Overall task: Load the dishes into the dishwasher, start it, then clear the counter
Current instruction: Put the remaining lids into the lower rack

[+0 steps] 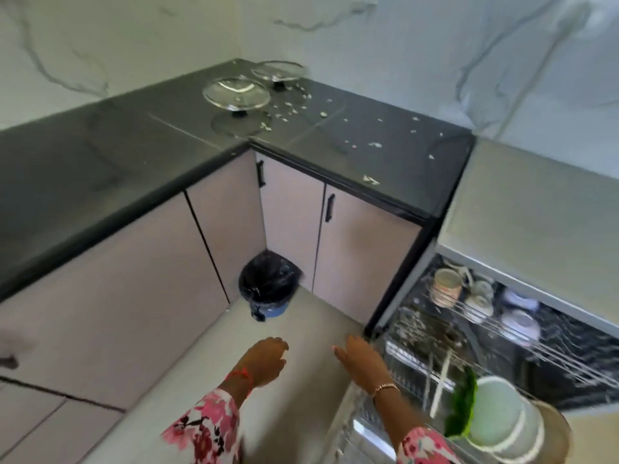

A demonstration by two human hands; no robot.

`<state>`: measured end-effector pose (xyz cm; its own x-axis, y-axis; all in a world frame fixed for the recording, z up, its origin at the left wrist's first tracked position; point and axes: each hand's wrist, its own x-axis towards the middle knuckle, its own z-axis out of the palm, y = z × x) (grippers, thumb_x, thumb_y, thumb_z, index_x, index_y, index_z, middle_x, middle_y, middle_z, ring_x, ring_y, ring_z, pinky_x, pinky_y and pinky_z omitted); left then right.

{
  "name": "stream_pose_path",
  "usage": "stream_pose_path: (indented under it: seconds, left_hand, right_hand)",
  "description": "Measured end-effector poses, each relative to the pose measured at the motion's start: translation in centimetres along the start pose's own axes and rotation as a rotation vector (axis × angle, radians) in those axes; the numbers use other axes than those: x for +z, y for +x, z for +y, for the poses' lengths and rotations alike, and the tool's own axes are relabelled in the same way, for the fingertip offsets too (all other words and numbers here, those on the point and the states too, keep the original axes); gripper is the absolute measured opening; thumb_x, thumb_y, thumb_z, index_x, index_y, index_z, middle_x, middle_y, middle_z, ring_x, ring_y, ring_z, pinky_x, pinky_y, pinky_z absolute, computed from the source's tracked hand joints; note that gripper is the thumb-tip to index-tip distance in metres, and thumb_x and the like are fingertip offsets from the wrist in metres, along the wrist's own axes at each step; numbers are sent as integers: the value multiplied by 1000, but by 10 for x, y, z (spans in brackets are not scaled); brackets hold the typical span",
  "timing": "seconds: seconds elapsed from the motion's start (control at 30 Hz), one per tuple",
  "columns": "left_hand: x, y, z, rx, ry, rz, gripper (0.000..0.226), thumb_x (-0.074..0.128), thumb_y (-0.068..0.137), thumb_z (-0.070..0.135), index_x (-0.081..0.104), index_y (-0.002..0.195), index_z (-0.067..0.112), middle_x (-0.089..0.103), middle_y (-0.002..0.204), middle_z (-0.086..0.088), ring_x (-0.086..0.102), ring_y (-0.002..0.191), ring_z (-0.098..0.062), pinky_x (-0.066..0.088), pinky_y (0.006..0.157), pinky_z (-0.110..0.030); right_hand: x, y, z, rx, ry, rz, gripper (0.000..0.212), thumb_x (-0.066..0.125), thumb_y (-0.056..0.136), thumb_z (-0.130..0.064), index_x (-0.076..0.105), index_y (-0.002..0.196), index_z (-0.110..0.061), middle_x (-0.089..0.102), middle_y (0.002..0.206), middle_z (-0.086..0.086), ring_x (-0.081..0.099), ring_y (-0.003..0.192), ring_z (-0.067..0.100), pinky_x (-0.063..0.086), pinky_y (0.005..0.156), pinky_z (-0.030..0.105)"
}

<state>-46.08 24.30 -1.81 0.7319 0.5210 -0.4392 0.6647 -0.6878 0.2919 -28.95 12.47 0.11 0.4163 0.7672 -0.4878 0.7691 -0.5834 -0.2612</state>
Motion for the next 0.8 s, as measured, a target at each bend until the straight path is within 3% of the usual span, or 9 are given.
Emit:
stream_pose_path:
  seconds: [0.03,0.17,0.3,0.37,0.43,0.47,0.57,0.73,0.8]
  left_hand:
    - [-13,5,-24,1,-6,29,39,37,98,23,39,135,12,42,140,-5,40,127,-21,29,105,-28]
    - [-66,18,-102,-15,-59,142,36,40,94,21,49,126,6,50,133,-10,46,121,-23,33,101,-29]
    - [-126,43,-156,-37,-122,249,34,42,92,18,53,120,1,55,124,-17,51,115,-28,38,96,-33]
    - [-155,62,-178,-12,-141,363,35,42,91,19,56,116,-1,59,118,-19,56,111,-30,42,93,-31]
    - [-183,81,-195,-2,-142,424,36,41,92,19,55,118,-2,57,121,-18,54,114,-30,40,96,-31]
    - [-199,91,-204,-16,-139,425,34,42,94,15,51,123,-1,53,126,-17,49,119,-29,36,100,-32]
    - [-242,130,-231,-22,-167,508,33,45,93,10,49,124,-1,50,128,-17,44,123,-28,29,105,-32]
    - [-309,201,-274,-35,-190,677,24,54,85,7,59,108,1,59,111,-16,52,109,-31,37,97,-34]
    - [-332,227,-288,-57,-189,698,24,55,85,9,58,108,1,59,113,-16,51,111,-30,35,98,-33]
  right_hand:
    - [-1,14,-17,-3,-7,16,73,9,93,-60,43,125,-4,50,128,16,49,119,29,38,97,35]
    - [-13,59,-78,-22,-59,33,45,32,98,-40,45,123,-5,51,127,15,51,116,30,40,95,36]
    - [-47,101,-132,-68,-103,59,44,31,99,-39,46,123,-5,50,126,14,51,114,30,39,94,35]
    - [-73,127,-156,-96,-71,98,57,23,97,-50,46,123,-4,51,125,15,52,114,31,40,93,35]
    - [-99,155,-175,-135,-54,145,91,0,82,-70,47,122,-4,52,123,16,52,112,31,42,92,36]
    - [-112,171,-183,-134,-44,166,91,0,82,-70,47,122,-3,52,123,16,52,112,32,42,92,37]
    - [-156,227,-207,-157,-45,216,48,31,99,-40,45,122,0,49,125,17,49,115,33,40,95,39]
    - [-239,313,-243,-257,-27,354,40,29,100,-31,49,121,-3,52,120,13,51,110,26,43,89,34]
    - [-269,349,-256,-262,41,381,38,33,99,-33,54,111,-3,56,112,13,54,104,27,44,84,36]
